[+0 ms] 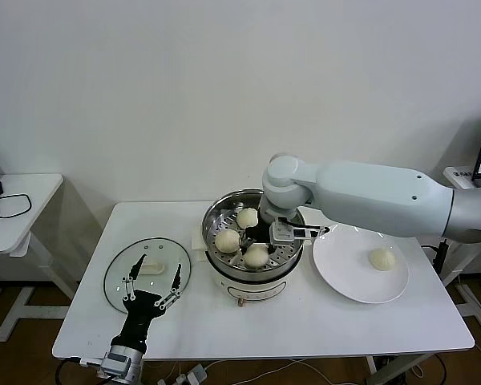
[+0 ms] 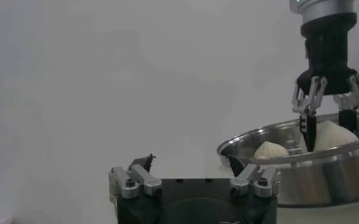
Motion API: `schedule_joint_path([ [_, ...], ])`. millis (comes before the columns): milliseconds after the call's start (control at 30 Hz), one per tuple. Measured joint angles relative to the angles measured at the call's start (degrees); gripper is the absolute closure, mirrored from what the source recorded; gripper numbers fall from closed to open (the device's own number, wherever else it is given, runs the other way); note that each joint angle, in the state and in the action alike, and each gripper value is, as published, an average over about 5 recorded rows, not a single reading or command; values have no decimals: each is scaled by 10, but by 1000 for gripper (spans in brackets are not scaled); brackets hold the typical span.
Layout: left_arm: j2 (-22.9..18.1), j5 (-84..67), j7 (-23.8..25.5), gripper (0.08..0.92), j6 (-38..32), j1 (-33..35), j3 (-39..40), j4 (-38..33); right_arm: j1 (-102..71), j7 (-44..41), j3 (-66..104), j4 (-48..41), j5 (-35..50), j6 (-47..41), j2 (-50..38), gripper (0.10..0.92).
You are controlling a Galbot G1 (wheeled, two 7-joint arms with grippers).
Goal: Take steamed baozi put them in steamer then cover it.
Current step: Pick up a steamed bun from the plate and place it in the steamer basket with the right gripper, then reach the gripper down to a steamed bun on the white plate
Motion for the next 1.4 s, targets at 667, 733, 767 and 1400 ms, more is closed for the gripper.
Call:
schedule_joint_path([
  [667,-1,0,0,177,2,-4,-6,7,0,-22,11,-15,28,-13,1,205],
  [733,-1,2,-1,177,2,-4,-4,7,10,-29,14,-14,43,-17,-8,203],
  [767,-1,2,-1,177,2,-4,-3,7,16,-34,16,-15,52,-20,-14,203],
  [1400,-3,9,-4,177,1,8,8,-15,4,-136,85,-103,166,-237,-183,203],
])
